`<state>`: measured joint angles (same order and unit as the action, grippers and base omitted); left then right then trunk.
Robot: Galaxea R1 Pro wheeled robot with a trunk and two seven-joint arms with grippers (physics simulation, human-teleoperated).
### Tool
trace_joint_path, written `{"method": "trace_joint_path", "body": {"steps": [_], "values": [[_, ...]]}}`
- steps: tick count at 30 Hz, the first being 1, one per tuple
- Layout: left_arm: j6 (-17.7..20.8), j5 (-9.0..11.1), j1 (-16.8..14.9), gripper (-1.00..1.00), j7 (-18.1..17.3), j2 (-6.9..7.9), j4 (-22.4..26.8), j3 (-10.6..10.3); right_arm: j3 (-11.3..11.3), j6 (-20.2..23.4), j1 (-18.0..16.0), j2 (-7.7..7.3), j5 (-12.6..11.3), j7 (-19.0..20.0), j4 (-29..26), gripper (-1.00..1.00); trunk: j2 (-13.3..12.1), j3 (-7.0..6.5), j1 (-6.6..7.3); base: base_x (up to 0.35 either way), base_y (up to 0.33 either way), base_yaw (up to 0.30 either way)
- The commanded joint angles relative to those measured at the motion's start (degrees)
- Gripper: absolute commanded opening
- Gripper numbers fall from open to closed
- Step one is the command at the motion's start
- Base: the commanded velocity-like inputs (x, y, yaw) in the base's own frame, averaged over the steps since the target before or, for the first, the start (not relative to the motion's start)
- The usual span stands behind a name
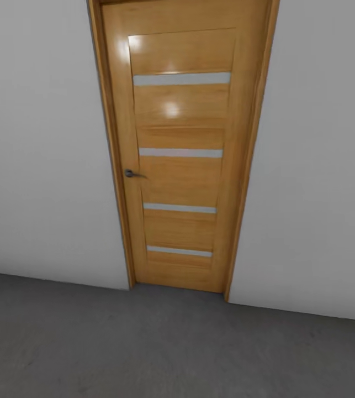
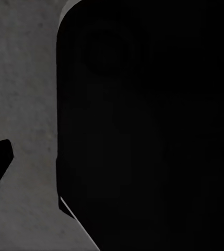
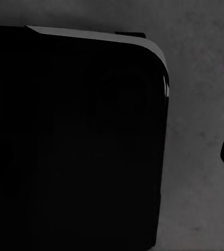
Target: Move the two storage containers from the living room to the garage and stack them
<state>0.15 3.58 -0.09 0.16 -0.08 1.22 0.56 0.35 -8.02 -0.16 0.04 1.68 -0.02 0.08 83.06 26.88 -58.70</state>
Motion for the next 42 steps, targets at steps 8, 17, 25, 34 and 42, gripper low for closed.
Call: {"method": "trace_joint_path", "body": {"steps": [8, 17, 25, 34, 42], "values": [[0.03, 0.38, -0.02, 1.00, 0.02, 0.09, 0.05, 0.22, 0.00, -0.16, -0.02, 0.03, 0.16, 0.04, 0.01, 1.00, 0.02, 0.05, -0.03, 0.302, 0.173, -0.232], [-0.08, 0.38, 0.00, 1.00, 0.02, 0.16, 0.10, 0.23, 0.00, -0.11, -0.02, -0.18, 0.16, 0.06, 0.01, 1.00, 0.02, 0.05, -0.03, 0.305, 0.166, -0.118], [-0.48, 0.36, 0.00, 1.00, 0.02, 0.17, 0.06, 0.23, 0.08, 0.05, -0.02, -0.36, 0.25, 0.10, 0.01, 1.00, 0.02, 0.05, -0.03, 0.305, 0.165, -0.006], [-0.72, 0.23, 0.00, 1.00, 0.02, 0.17, 0.10, 0.30, 0.09, 0.03, -0.02, -0.28, 0.25, 0.10, 0.01, 1.00, 0.02, 0.05, -0.03, 0.272, 0.143, 0.000], [-0.77, -0.35, 0.00, 1.00, -0.06, 0.12, 0.16, -0.17, 0.17, -0.06, -0.02, -0.44, 0.12, 0.10, 0.01, 1.00, 0.02, 0.05, -0.03, 0.025, 0.009, 0.000]]}}
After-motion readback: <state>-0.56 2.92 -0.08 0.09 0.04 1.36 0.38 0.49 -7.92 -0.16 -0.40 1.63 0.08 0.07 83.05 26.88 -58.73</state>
